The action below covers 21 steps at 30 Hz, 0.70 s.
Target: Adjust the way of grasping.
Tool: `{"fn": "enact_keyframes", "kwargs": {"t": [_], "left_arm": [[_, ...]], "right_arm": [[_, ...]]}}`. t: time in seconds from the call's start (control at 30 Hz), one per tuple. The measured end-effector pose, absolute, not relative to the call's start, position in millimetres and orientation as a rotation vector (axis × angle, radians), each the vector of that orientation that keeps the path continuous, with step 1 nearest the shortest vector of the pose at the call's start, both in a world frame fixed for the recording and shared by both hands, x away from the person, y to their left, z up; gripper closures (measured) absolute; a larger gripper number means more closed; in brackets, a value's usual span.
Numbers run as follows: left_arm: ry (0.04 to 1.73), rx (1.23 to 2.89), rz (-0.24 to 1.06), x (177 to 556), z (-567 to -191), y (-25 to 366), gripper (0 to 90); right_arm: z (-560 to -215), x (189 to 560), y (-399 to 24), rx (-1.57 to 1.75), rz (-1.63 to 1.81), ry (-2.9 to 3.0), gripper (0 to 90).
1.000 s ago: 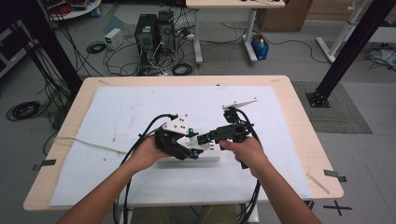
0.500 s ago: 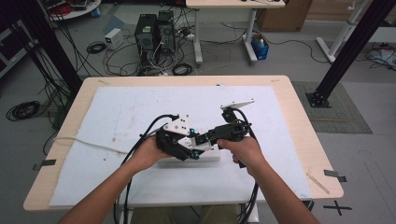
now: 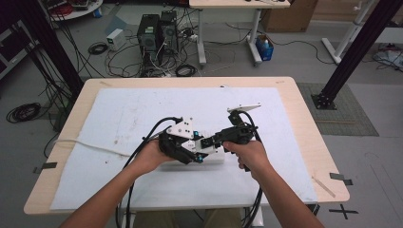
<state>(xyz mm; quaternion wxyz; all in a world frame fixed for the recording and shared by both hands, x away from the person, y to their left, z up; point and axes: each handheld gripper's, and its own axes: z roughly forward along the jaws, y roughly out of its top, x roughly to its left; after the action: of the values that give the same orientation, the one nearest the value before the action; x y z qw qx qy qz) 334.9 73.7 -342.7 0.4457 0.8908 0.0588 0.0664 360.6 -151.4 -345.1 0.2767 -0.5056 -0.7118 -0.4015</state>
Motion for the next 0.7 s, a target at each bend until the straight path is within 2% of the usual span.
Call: {"fn": "enact_keyframes", "kwargs": {"t": [0.3,0.57,0.6,0.67,0.7], "left_arm": [[0.082,2.220,0.241,329.6,-342.8,70.3,42.5],[0.068,2.261,0.289,326.5,-345.8,62.5,42.3],[0.089,2.264,0.272,327.6,-345.7,62.0,41.4],[0.154,2.265,0.264,329.1,-345.3,61.6,28.9],[0.171,2.273,0.254,330.3,-344.8,62.9,25.4]], "right_arm": [[-355.5,360.6,-159.9,-1.352,-1.115,-1.771,61.2],[-365.1,358.4,-165.2,-1.355,-1.137,-1.744,62.6],[-364.9,358.1,-165.2,-1.356,-1.147,-1.762,62.7],[-365.4,357.7,-165.3,-1.372,-1.150,-1.823,62.6],[-365.5,357.6,-166.4,-1.377,-1.146,-1.854,62.7]]}}
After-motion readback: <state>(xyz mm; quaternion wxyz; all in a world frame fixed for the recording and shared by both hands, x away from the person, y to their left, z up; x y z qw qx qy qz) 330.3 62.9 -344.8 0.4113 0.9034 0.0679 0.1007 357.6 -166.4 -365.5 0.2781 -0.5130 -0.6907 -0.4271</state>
